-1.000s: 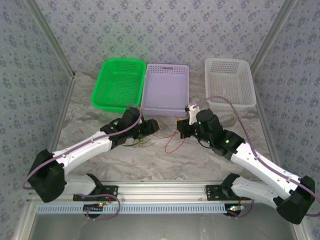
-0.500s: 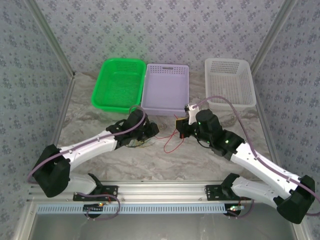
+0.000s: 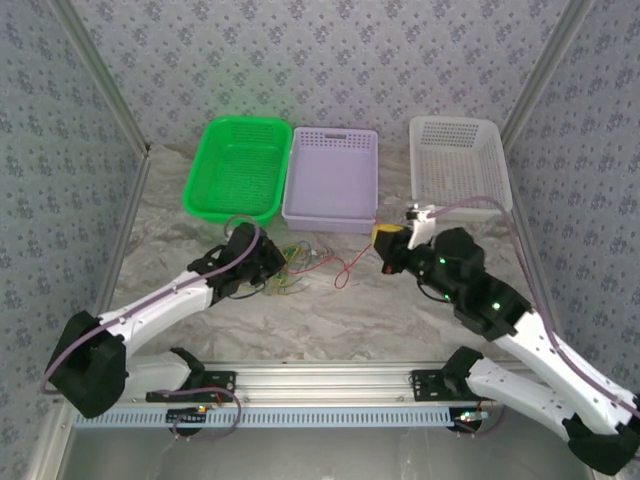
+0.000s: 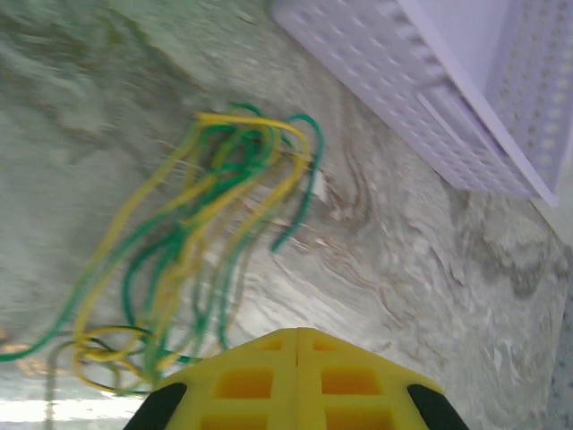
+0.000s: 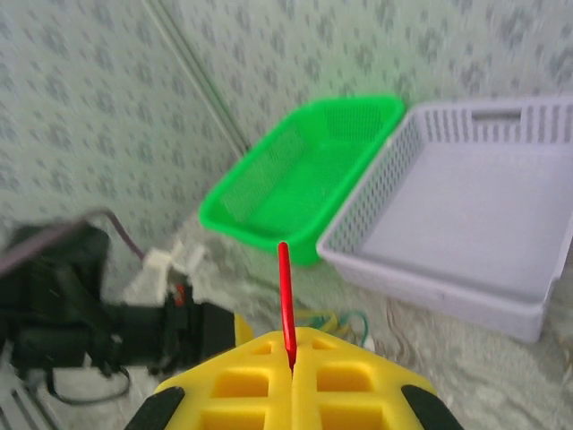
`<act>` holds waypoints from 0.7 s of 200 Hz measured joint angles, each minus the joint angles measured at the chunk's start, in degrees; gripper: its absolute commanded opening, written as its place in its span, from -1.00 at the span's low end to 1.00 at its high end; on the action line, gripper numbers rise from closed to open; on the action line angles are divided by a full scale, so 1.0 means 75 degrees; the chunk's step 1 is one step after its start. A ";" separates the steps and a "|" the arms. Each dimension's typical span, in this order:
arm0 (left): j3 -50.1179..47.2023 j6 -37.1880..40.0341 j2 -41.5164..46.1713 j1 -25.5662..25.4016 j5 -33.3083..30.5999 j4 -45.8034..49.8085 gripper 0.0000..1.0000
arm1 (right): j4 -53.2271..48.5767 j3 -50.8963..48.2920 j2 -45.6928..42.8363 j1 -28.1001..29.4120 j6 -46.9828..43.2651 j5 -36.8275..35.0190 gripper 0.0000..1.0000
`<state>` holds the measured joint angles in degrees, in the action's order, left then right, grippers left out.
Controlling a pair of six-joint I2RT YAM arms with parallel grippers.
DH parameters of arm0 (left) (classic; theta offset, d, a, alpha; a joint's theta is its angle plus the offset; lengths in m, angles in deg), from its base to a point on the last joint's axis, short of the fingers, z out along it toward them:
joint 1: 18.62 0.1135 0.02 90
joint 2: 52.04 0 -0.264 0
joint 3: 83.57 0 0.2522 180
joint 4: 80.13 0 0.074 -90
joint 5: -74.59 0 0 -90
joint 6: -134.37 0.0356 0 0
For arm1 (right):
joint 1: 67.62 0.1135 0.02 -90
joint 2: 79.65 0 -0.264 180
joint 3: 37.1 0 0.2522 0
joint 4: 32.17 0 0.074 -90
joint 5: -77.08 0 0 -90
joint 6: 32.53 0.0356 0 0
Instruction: Untangle the cables
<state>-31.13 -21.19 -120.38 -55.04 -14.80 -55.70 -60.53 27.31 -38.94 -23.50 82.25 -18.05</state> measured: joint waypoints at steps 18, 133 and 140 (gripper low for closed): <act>-0.0458 -0.0166 0.0245 0.0230 0.0044 -0.0029 -1.00 | 0.0192 0.0140 -0.0425 0.0000 -0.0003 -0.0323 -1.00; -0.2028 -0.1539 0.1886 0.0557 0.0463 -0.0901 -1.00 | 0.1804 0.0493 -0.0073 -0.0787 0.0335 -0.1588 -1.00; -0.2142 -0.1632 0.1990 0.0557 0.0495 -0.0979 -1.00 | 0.1818 0.0533 0.0009 -0.0866 0.0396 -0.1550 -1.00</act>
<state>-47.20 -33.43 -105.45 -50.87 -11.09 -63.04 -46.89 31.31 -38.88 -29.99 85.22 -29.67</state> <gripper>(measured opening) 0.063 0.060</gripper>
